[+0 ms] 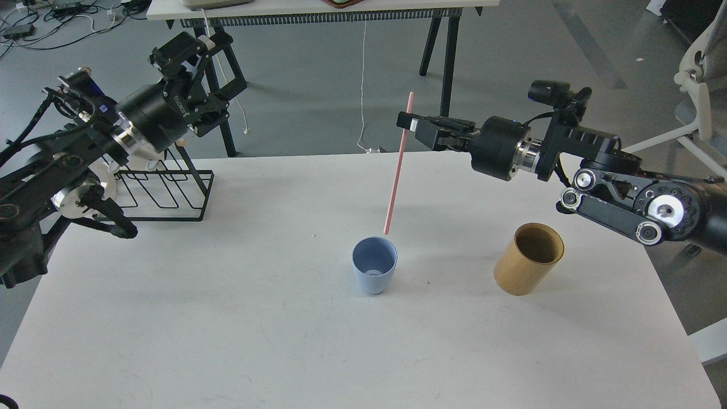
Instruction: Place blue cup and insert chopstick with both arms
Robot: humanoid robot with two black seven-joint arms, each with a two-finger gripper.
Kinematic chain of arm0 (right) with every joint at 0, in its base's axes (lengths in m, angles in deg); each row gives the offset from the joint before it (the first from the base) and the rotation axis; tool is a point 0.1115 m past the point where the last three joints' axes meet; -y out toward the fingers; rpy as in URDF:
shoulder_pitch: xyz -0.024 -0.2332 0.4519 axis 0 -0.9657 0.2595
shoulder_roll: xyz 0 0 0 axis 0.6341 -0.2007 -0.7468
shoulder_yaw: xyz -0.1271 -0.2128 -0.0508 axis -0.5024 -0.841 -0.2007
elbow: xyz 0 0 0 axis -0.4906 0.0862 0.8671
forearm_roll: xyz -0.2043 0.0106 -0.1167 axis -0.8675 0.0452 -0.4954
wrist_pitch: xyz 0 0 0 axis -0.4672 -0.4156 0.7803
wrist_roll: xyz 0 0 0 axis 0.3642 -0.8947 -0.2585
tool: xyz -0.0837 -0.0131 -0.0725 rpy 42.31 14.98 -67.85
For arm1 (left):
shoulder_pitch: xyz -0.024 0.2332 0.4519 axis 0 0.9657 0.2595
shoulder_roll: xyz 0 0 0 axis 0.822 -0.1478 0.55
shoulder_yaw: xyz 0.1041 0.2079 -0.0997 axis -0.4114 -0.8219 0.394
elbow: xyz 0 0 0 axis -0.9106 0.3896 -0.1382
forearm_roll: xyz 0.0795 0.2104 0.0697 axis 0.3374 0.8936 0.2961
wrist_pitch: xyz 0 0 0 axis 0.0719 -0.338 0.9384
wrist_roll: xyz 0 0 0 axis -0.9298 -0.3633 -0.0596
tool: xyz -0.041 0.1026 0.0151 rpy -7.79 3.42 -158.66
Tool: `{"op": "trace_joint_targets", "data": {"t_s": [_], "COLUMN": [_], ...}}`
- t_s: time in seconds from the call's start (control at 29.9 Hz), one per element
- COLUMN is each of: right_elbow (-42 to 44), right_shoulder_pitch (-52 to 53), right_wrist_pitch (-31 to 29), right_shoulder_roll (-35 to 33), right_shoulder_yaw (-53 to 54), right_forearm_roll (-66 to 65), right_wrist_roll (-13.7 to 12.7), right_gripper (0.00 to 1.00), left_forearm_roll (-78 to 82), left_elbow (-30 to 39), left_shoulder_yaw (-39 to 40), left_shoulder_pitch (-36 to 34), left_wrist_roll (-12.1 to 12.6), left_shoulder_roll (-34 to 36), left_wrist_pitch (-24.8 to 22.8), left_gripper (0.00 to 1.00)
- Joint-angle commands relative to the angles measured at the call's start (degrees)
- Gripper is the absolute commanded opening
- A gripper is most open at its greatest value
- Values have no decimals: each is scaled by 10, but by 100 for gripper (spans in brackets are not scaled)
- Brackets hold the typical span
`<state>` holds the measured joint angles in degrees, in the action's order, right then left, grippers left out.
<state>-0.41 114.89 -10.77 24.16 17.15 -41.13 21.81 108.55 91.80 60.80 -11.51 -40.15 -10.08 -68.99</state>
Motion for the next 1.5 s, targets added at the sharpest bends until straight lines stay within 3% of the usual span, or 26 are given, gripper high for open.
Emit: {"op": "trace_joint_targets", "data": {"t_s": [0.0, 0.3, 0.63, 0.87, 1.04, 1.1, 1.14, 1.17, 1.2, 1.47], "right_elbow": [22, 61, 60, 54, 43, 36, 32, 27, 21, 32], "right_shoulder_pitch": [5, 12, 11, 11, 12, 13, 13, 13, 13, -9], "right_wrist_pitch": [0, 1, 1, 3, 4, 4, 5, 5, 8, 19], "right_shoulder_roll": [33, 79, 81, 81, 81, 80, 78, 77, 77, 54], "right_shoulder_yaw": [-6, -31, -70, -70, -70, -69, -68, -65, -62, 48], "right_forearm_roll": [-1, -25, -25, -24, -22, -21, -20, -19, -16, 3], "right_wrist_roll": [0, 0, 0, 0, 0, 0, 0, 0, 0, 0], "right_gripper": [1, 1, 3, 15, 27, 37, 45, 64, 91, 96], "left_forearm_roll": [0, 0, 0, 0, 0, 0, 0, 0, 0, -8], "left_elbow": [0, 0, 0, 0, 0, 0, 0, 0, 0, 1], "left_shoulder_yaw": [-1, -1, -1, -1, -1, -1, -1, -1, -1, 9], "left_shoulder_pitch": [-1, 0, 1, 0, 1, 1, 1, 1, 1, 0], "left_wrist_roll": [0, 0, 0, 0, 0, 0, 0, 0, 0, 0], "left_shoulder_roll": [-1, -4, -5, -4, -5, -5, -5, -5, -5, -4], "left_wrist_pitch": [0, 0, 0, 0, 0, 0, 0, 0, 0, 0], "left_gripper": [93, 93, 93, 93, 93, 93, 93, 93, 93, 93]}}
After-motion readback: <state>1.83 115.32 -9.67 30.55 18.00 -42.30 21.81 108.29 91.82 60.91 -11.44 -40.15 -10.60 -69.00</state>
